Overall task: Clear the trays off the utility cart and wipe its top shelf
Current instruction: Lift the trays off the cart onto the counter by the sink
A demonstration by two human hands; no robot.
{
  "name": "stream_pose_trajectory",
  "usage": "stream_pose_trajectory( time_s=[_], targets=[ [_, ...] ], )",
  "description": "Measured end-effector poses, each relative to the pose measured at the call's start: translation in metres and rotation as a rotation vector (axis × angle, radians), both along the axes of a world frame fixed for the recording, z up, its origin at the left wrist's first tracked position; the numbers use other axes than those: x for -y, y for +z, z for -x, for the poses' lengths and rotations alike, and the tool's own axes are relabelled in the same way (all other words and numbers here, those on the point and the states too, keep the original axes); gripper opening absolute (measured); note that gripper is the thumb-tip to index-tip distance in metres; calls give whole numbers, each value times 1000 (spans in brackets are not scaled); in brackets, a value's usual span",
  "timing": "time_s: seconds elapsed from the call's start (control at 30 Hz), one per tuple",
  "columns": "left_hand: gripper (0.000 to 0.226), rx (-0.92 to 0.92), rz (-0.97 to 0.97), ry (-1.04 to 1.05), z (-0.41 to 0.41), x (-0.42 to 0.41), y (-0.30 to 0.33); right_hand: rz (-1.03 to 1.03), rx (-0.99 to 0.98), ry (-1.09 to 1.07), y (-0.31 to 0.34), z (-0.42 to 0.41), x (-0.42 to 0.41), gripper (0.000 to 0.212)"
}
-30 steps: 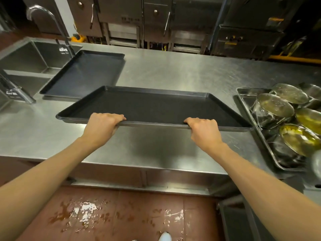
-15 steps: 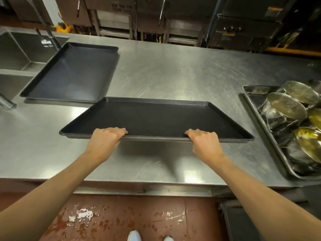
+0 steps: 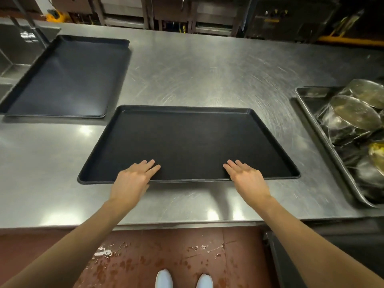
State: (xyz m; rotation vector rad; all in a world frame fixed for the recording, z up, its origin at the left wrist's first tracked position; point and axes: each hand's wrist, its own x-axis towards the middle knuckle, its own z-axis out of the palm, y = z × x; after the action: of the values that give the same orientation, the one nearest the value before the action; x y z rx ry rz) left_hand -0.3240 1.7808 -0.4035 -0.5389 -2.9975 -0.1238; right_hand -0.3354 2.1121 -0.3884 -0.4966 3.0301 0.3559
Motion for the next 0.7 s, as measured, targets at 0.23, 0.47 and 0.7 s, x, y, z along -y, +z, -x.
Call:
stream_pose_trajectory(
  time_s=[0.23, 0.47, 0.7],
  targets=[
    [70, 133, 135, -59, -8, -3, -51, -72, 172, 23, -55, -12, -10, 81],
    [72, 266, 187, -67, -7, -4, -78, -87, 324, -7, -77, -17, -7, 65],
    [59, 335, -205, 137, -9, -24, -53, 155, 303, -49, -57, -16, -5, 60]
  ],
)
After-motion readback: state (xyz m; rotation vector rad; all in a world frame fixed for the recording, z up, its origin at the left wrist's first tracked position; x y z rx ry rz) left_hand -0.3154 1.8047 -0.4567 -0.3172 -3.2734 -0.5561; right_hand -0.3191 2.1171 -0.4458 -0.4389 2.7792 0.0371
